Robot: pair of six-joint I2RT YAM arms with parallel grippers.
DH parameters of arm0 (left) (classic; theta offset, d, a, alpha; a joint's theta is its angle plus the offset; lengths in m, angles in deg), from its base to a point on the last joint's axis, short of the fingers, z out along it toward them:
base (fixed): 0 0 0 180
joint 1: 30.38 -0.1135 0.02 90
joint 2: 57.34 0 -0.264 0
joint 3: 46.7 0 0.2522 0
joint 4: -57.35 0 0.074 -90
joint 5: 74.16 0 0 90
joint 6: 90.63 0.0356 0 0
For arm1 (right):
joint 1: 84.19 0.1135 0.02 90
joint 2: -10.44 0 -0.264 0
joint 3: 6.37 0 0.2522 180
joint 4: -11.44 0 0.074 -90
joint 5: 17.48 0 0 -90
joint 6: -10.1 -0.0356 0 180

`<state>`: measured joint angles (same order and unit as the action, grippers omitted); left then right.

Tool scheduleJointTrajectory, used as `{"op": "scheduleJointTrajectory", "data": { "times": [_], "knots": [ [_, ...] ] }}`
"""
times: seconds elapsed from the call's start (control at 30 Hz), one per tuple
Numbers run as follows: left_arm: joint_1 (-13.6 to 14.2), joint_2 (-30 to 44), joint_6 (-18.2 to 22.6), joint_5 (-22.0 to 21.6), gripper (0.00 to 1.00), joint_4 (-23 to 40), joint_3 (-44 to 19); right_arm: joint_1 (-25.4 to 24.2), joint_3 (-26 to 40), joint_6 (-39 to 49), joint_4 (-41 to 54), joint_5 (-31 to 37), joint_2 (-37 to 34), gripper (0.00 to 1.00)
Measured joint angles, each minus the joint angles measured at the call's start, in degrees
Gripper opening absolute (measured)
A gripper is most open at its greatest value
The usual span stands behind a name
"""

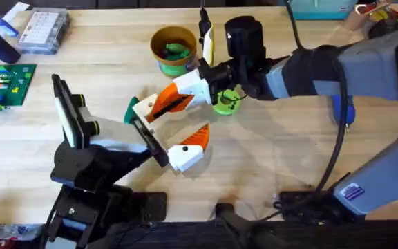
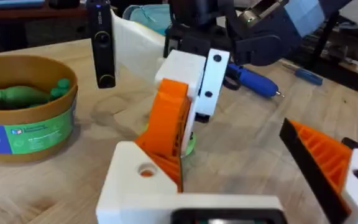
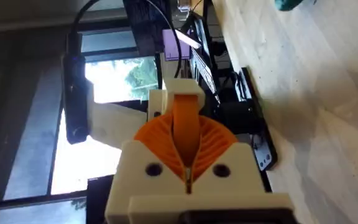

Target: Pick up the gripper from the table and insert it into the empty holder that is missing its gripper. Then pick up a screw, insert it into the mounting hole, and use the screwdriver to tighten it. Finally, clean up the table by picking up the vegetable and placing it into the bucket.

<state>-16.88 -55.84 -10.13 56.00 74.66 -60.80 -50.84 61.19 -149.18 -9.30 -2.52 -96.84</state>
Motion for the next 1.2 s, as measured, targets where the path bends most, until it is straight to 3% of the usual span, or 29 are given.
{"op": "scheduleJointTrajectory", "data": {
  "times": [1.2],
  "knots": [
    [-0.2, 0.0, -0.4, -0.9, 0.994, 0.0, 0.0, 0.4, 0.3, 0.0, 0.0, 1.7, 0.0, 0.007]
  ]
}}
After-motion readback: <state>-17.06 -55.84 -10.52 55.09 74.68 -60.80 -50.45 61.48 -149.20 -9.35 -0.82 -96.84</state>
